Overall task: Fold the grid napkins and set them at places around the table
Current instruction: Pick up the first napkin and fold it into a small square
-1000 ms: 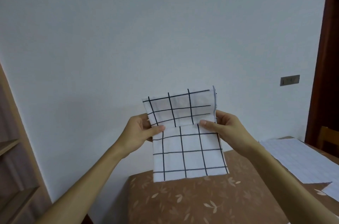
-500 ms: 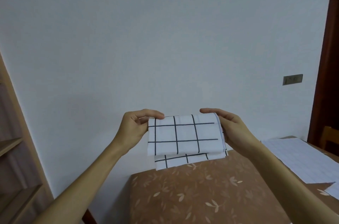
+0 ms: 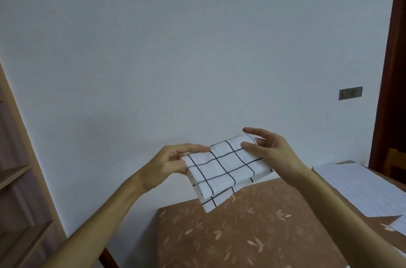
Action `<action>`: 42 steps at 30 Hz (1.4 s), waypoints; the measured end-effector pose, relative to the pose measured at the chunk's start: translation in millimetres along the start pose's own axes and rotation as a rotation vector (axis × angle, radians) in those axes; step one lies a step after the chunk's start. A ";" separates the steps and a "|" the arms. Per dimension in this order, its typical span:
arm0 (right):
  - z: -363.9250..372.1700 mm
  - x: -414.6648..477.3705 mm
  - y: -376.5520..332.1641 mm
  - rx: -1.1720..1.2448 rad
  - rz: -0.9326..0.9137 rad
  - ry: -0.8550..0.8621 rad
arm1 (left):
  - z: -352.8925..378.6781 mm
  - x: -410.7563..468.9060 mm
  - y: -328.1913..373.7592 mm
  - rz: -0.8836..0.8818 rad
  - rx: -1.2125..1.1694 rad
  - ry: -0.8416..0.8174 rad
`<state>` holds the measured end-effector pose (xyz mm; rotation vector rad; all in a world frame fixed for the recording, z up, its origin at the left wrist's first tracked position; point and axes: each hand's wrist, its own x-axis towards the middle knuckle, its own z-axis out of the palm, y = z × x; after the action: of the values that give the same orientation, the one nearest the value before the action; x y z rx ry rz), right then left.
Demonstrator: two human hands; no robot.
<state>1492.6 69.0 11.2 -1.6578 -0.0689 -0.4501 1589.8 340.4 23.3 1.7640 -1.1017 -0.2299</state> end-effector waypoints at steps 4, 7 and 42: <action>1.1 0.1 0.8 -0.084 -0.027 -0.002 | 6.0 -4.9 4.0 -0.158 -0.209 -0.189; 3.3 -1.4 -0.5 -0.123 -0.060 -0.037 | 15.8 -3.1 10.1 -0.172 -0.004 -0.011; 11.3 -15.3 8.9 0.197 0.079 -0.117 | 38.3 11.9 7.2 -0.147 -0.328 0.332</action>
<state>1484.1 81.9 -3.0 -1.4861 -0.1299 -0.2771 1569.7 306.0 14.6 1.5207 -0.6562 -0.1864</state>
